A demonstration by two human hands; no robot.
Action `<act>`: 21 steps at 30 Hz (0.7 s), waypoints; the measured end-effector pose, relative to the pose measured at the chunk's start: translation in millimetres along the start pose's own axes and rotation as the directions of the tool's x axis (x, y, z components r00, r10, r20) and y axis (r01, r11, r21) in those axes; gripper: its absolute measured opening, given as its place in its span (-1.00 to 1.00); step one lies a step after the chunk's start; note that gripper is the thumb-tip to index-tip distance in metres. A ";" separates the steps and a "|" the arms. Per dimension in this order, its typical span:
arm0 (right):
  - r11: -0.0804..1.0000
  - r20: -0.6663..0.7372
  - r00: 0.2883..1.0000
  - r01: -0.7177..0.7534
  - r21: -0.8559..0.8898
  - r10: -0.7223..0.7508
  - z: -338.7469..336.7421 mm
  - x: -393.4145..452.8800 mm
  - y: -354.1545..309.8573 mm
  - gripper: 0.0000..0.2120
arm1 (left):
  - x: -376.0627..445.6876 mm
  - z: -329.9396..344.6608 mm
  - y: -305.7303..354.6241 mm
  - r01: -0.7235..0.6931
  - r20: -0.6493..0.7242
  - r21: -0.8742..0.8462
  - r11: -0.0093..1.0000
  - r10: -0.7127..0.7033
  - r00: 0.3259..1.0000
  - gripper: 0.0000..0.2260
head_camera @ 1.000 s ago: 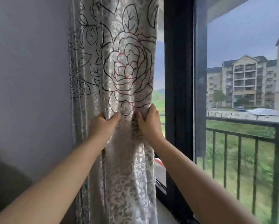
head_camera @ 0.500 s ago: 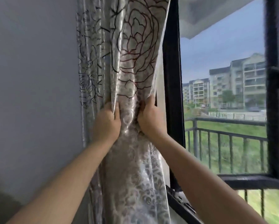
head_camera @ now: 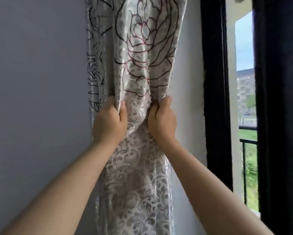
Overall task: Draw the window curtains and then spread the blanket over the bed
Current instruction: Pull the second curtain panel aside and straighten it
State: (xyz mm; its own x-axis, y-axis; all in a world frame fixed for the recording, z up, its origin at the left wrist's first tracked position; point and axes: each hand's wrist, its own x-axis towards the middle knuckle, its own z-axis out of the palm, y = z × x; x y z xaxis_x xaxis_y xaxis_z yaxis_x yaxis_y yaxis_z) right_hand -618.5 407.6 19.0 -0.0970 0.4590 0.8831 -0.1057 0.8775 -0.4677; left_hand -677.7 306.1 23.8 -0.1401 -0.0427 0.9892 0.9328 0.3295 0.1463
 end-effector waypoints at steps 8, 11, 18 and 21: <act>0.994 -0.080 0.994 0.073 -0.082 -0.080 150.7 28.7 43.0 -0.75 | 26.3 80.3 -121.9 0.022 -0.045 0.051 0.998 -0.019 0.999 -0.67; 0.990 -0.087 0.989 0.114 -0.087 -0.121 201.2 33.6 59.5 -0.71 | 27.5 107.6 -167.1 0.065 -0.052 0.064 0.996 -0.061 0.997 -0.61; 0.993 -0.173 0.979 0.094 -0.069 -0.105 292.8 57.5 88.3 -0.70 | 41.7 159.5 -248.1 0.105 0.013 -0.040 0.994 -0.105 0.994 -0.67; 0.994 -0.229 0.967 0.106 -0.040 -0.112 332.3 72.3 98.4 -0.70 | 52.0 178.5 -279.2 0.049 0.020 -0.065 0.997 -0.048 0.999 -0.70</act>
State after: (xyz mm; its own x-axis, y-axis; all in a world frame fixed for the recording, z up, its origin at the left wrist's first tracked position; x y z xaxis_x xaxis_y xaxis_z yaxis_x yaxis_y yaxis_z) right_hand -964.8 481.1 24.6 0.1443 0.3772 0.9148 -0.0757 0.9260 -0.3698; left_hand -1004.7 380.3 33.3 -0.1907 -0.0398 0.9808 0.9444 0.2653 0.1944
